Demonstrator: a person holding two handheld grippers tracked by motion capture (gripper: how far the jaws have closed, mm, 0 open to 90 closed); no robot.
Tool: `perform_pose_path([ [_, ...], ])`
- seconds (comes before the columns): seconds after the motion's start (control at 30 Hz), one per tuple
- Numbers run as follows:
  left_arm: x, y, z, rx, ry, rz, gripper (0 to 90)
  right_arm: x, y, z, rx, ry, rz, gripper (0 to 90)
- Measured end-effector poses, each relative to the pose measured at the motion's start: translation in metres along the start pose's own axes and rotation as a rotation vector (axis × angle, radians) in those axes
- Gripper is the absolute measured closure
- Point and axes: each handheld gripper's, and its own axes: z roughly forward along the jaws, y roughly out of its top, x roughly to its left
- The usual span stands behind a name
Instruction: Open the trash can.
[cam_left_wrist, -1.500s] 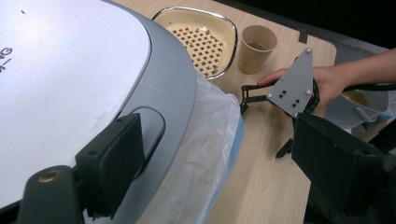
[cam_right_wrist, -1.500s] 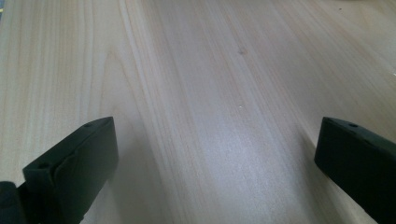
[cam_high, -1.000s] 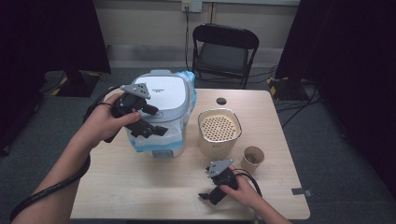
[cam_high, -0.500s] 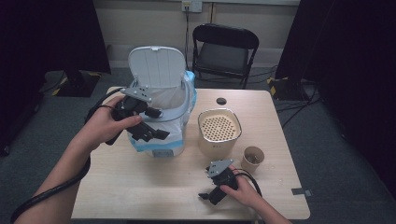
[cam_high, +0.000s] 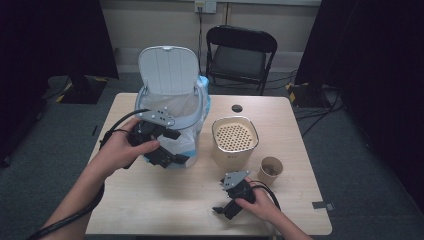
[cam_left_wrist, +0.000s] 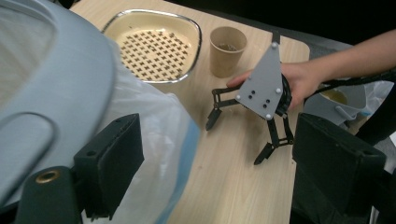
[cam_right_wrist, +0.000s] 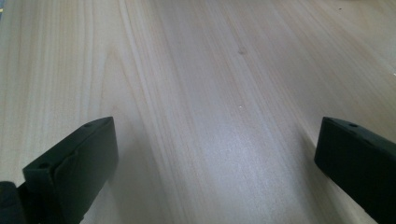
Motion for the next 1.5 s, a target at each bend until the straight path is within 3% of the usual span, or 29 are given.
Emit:
perform_pose_path([
  [0.2, -0.004, -0.010, 0.012, -0.003, -0.027, -0.001, 16.0, 0.000, 0.000, 0.000, 0.000, -0.001, -0.002, 0.0],
  [0.77, -0.009, -0.053, 0.056, -0.028, -0.079, -0.055, 16.0, 0.000, 0.000, 0.000, -0.001, -0.003, -0.001, 0.0],
  [1.1, -0.012, -0.067, 0.068, -0.034, -0.095, -0.064, 16.0, 0.000, 0.000, 0.000, -0.001, -0.001, -0.004, 0.0],
  [1.5, -0.018, -0.095, 0.083, -0.046, -0.104, -0.080, 16.0, 0.000, 0.000, 0.000, 0.000, -0.001, -0.003, 0.0],
])
